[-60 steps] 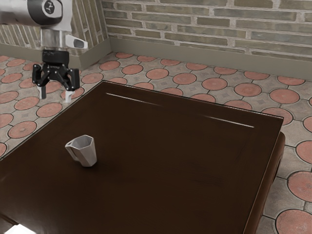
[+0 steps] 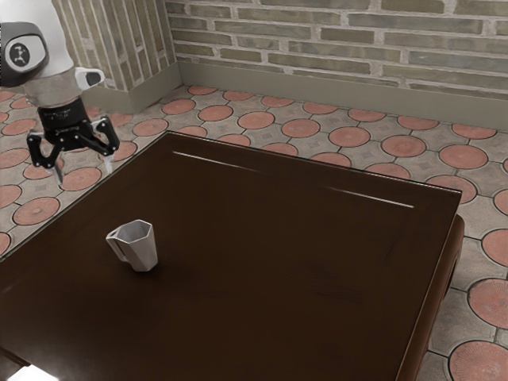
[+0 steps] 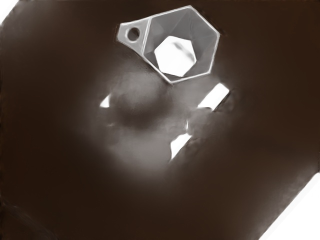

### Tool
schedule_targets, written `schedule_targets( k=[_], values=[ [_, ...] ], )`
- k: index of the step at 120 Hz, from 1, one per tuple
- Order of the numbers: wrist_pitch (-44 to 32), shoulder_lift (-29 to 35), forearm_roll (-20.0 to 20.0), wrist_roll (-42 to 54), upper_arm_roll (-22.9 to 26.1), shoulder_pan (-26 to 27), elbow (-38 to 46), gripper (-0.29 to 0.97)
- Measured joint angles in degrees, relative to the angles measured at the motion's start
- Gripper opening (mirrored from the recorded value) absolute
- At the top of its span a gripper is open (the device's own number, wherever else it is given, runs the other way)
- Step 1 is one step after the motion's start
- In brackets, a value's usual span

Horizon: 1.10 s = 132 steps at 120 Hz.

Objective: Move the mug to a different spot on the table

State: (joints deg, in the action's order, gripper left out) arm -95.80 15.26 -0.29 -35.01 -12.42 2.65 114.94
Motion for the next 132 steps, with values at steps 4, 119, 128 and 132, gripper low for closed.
schedule_targets(
  k=[4, 119, 128, 132],
  values=[
    [-1.93, 0.22, -0.06, -3.81, -0.42, 0.00, 2.12, 0.68],
    [-33.60, -22.96, -10.42, -56.95, -10.96, -0.21, 7.11, 0.68],
    [-34.52, -23.89, -10.70, -58.50, -10.89, -0.11, 7.22, 0.68],
    [-34.90, -24.17, -10.79, -59.10, -10.88, -0.14, 7.29, 0.68]
  ],
)
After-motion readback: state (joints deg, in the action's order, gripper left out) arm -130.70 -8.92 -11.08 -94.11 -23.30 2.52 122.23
